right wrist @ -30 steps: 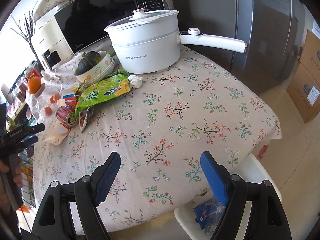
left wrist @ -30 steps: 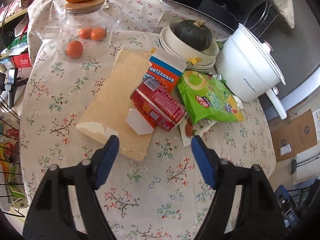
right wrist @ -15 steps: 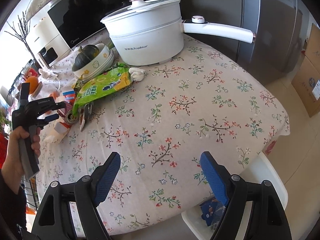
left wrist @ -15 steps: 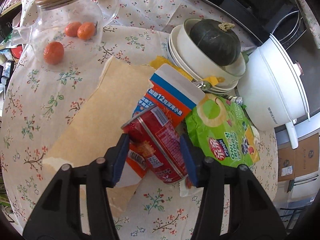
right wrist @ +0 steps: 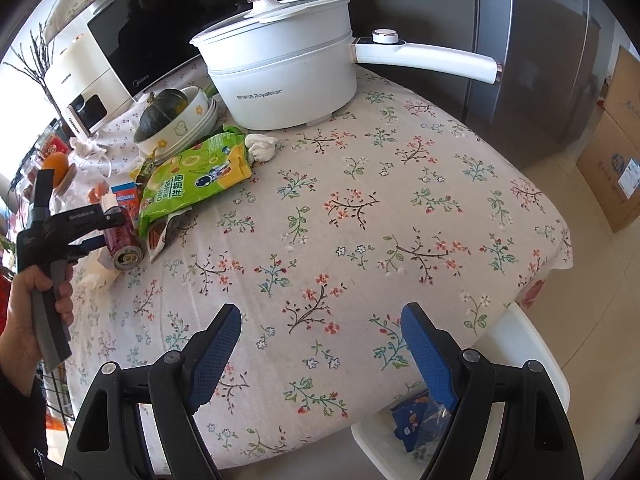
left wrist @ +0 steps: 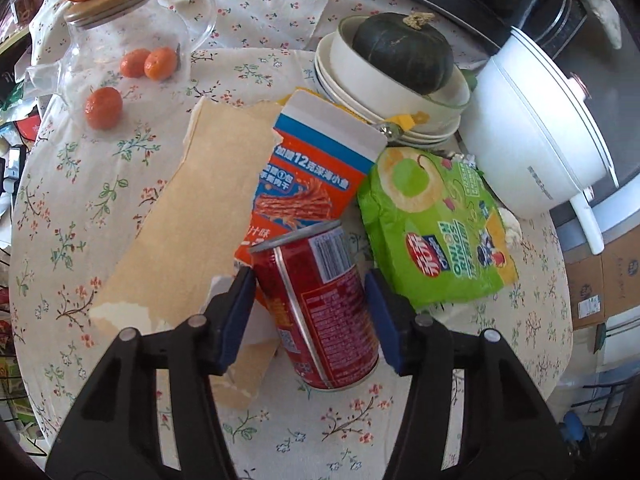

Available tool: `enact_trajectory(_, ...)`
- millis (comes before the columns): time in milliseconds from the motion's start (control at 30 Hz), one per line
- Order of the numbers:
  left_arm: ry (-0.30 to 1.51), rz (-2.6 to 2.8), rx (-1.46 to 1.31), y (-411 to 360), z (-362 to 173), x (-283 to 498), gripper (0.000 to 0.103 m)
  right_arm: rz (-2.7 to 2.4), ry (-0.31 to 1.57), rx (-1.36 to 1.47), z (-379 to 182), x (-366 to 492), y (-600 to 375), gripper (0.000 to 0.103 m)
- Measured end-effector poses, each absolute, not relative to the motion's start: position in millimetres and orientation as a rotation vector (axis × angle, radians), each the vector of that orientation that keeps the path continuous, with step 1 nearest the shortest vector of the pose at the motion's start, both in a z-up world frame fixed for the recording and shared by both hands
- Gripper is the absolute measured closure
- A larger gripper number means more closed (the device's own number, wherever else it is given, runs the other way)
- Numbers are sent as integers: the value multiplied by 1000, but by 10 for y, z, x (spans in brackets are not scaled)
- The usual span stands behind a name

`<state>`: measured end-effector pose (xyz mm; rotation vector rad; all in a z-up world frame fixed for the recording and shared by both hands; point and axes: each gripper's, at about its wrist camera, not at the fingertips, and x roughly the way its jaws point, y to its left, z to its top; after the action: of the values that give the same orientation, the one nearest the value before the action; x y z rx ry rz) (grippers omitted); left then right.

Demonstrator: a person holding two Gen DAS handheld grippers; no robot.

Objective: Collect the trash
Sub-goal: 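Grasp the red soda can with the left gripper, then grasp the green onion-ring snack bag with the right gripper while the left gripper holds the can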

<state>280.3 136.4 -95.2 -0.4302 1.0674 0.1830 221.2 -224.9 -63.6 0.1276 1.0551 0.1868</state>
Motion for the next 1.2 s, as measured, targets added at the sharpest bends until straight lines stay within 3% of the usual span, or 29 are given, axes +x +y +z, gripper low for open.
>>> enact_trajectory(467,931,111,-334,1407,-356,1556,47,280,1021,211,-621,2406,-1786,19)
enact_trajectory(667,853,80,-362,1527,-172,1414,47,304,1008,336,-840,2778,-1494,20)
enact_trajectory(867,846,77,-362,1616,-167,1374,47,307,1003,370,-1136,3178,-1202,28)
enact_trajectory(1067,839,87,-328,1680,-143,1315,47,316,965,503,-1359,3522,-1079,29)
enact_trajectory(1200,844,96,-334,1738,-167,1286,47,306,962,582,-1499,3682,-1030,42)
